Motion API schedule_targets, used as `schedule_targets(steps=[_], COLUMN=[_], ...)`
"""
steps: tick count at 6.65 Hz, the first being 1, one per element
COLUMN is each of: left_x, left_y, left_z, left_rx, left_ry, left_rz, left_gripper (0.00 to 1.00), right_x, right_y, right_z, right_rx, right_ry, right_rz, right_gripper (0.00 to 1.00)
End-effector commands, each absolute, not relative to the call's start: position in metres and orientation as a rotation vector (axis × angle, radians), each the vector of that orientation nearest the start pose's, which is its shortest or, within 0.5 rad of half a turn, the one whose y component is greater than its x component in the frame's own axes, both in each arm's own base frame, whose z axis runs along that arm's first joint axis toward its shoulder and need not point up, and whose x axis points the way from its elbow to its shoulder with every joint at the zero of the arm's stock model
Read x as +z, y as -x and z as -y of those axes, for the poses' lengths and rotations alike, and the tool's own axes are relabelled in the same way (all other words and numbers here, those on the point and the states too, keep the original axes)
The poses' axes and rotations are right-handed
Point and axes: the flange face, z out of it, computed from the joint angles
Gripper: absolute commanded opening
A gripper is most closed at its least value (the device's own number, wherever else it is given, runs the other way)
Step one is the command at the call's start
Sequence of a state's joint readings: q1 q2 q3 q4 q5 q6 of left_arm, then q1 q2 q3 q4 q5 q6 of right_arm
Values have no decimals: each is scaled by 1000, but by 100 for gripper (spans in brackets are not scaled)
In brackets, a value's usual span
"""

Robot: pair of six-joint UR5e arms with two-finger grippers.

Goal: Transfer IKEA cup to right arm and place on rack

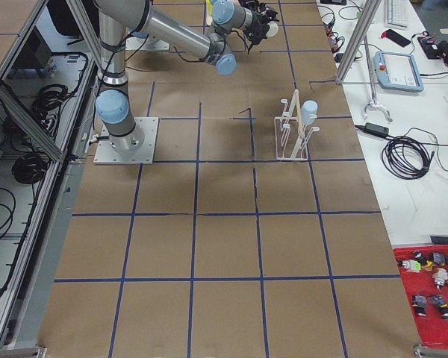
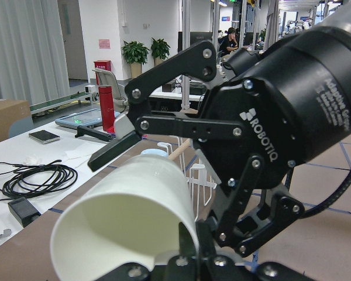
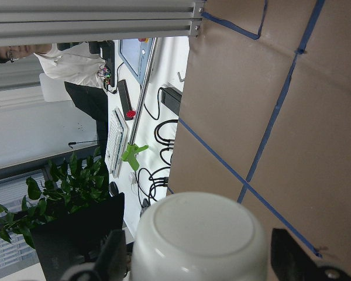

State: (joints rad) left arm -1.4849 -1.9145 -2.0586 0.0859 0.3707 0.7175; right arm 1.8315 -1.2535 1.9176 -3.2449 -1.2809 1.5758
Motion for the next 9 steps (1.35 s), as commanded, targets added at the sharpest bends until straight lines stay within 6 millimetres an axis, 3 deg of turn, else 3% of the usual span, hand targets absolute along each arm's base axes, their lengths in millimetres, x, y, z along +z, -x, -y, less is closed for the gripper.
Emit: schedule_targets(steps=[1,2,3,6,8,9], left_x=[326,325,327,328,332,331], left_y=[182,182,182,182,181,173], left_z=[520,523,523,523,523,524], left_rx=[1325,1325,1330,1327,1328,1334], left_ry=[1173,1174,1177,1170,1162,1149], left_rz=[1679,1684,1685,1687,1690,1703], left_gripper=[31,59,67,74,99,99], right_x=[359,359,359,360,360,359], right_y=[-305,-305,-305,-306,-305,-303], right_z=[515,514,514,513,514,516], right_rx=[-470,-468,-468,-458,-458,-461], right_ry=[-1167,-1166,-1166,-1153,-1152,-1151], right_rz=[-1794,-1794,-1794,-1794,-1794,-1795], right_gripper=[73,62,56,42,36,32])
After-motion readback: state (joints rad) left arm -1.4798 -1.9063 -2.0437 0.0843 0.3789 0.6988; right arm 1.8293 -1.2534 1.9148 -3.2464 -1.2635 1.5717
